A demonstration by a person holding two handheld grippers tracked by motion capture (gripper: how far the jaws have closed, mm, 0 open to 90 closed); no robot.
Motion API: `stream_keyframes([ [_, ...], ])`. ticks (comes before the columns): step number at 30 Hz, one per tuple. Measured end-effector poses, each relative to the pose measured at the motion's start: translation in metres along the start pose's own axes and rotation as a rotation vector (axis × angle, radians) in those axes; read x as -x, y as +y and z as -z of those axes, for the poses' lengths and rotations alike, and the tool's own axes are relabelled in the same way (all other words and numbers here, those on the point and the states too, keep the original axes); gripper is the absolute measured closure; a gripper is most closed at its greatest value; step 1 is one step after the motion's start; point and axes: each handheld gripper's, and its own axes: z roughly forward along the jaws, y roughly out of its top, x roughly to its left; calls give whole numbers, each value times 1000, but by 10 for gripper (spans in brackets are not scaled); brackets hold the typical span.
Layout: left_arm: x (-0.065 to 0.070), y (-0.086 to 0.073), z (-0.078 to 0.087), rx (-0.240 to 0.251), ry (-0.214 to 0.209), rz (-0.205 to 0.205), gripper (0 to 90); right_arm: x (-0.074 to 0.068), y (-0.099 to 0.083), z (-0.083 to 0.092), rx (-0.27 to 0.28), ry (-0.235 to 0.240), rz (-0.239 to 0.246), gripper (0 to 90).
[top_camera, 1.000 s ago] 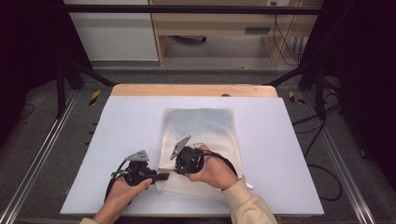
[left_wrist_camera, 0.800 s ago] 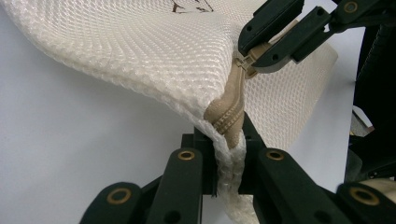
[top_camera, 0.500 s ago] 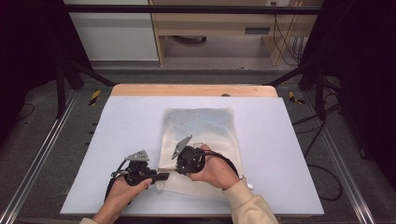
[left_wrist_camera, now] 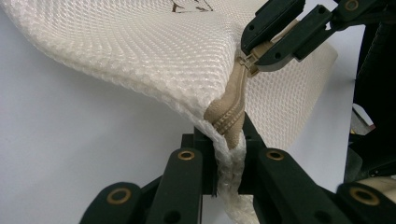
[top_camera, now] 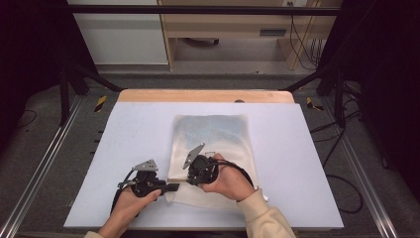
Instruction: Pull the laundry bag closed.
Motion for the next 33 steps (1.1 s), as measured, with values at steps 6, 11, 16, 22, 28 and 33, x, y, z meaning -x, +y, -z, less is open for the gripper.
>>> stream_keyframes([
  [6,1,0,-1,-7,5,-7,831,-1,0,-1,-5,1,3,818],
  [11,1,0,-1,-6,10,-10,830,2,-3,-1,-3,9,0,818],
  [16,2,0,-1,-6,8,-13,830,1,-3,0,-7,5,0,818],
  [22,2,0,-1,-7,5,-14,830,1,-4,0,-6,6,-5,818],
  [28,2,1,0,-4,7,-16,830,2,-5,3,-5,3,-4,818],
  [33,2,1,0,-3,7,-18,830,3,-7,3,-4,2,-14,818],
])
